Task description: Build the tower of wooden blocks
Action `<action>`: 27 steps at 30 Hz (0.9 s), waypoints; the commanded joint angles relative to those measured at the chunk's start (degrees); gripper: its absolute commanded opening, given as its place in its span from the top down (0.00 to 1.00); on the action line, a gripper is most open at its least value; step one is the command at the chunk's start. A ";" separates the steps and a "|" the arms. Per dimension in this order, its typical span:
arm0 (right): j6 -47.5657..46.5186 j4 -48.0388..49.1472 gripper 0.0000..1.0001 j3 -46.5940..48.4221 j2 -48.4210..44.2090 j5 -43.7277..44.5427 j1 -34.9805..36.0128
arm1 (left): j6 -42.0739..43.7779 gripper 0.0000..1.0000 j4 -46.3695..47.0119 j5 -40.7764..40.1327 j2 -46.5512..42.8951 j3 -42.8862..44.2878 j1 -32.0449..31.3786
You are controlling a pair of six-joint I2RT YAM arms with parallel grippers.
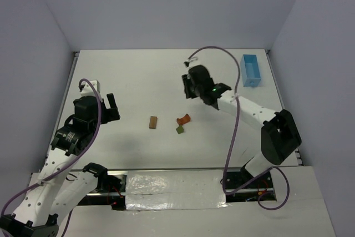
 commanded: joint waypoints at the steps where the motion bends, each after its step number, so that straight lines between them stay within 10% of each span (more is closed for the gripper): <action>1: -14.75 0.41 0.82 -0.29 -1.25 -8.62 -7.63 | 0.70 0.01 2.54 0.70 -1.05 0.66 -0.02; 27: -28.58 -2.24 0.75 6.14 14.31 -14.25 -21.35 | 1.49 0.00 3.16 2.46 -0.79 0.49 -0.02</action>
